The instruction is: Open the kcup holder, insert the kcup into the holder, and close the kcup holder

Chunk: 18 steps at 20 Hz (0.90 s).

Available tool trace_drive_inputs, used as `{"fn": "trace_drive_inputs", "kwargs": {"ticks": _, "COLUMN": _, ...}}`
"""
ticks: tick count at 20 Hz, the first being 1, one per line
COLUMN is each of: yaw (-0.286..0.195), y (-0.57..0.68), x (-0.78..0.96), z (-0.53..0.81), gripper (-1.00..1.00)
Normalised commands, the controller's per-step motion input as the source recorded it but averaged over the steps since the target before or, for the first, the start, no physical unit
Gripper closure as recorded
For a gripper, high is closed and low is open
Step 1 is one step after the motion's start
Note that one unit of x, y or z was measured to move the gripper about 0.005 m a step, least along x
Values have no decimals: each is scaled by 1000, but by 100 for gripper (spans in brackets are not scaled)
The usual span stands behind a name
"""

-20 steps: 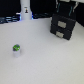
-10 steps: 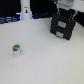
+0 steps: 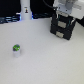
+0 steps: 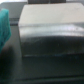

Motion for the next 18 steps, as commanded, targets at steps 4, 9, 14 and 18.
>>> {"fn": "trace_drive_inputs", "kwargs": {"ticks": 4, "yaw": -16, "y": 20, "x": -235, "z": -161, "gripper": 100}}
{"fn": "trace_drive_inputs", "kwargs": {"ticks": 9, "yaw": -8, "y": 1, "x": 2, "z": 1, "gripper": 100}}
{"fn": "trace_drive_inputs", "kwargs": {"ticks": 14, "yaw": -8, "y": -1, "x": 45, "z": 0, "gripper": 100}}
{"fn": "trace_drive_inputs", "kwargs": {"ticks": 18, "yaw": -30, "y": -13, "x": 359, "z": 66, "gripper": 100}}
